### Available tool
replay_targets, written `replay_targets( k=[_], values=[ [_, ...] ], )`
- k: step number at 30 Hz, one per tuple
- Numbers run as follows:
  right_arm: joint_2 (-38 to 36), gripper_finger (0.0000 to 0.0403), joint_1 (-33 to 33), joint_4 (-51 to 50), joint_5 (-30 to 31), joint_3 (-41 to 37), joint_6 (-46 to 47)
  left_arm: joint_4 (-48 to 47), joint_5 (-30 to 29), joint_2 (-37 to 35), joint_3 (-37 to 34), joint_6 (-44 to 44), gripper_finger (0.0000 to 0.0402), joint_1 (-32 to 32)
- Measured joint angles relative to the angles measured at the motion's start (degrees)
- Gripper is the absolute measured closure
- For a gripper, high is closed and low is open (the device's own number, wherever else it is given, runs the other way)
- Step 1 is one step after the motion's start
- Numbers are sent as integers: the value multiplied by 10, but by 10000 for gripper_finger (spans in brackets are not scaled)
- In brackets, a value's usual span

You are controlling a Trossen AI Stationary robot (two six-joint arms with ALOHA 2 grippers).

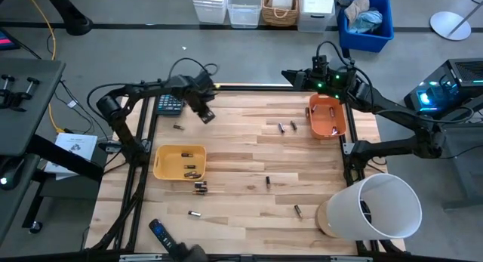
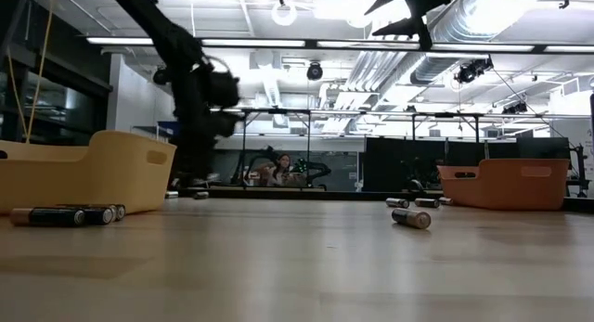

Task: Sort batteries
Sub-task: Put the silver battery into the orange bin

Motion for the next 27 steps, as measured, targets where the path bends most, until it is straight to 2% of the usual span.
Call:
replay_targets(
  k=[3, 7, 14, 16, 21, 27],
  values=[
    [0, 203, 0, 8, 1, 0, 3, 63, 4, 10, 16, -22, 375, -54],
    [0, 203, 0, 20, 12, 0, 4, 156, 19, 59, 63, -79, 376, -128],
    [0, 203, 0, 22, 28, 0, 21, 270, 36, 199, 253, -154, 376, -221],
    [0, 203, 0, 25, 28, 0, 23, 294, 41, 241, 316, -162, 376, -235],
    [0, 203, 0, 30, 28, 0, 39, 377, 109, 348, 462, -242, 376, -247],
    [0, 203, 0, 43, 28, 0, 39, 468, 100, 456, 592, -306, 376, -244]
  ],
)
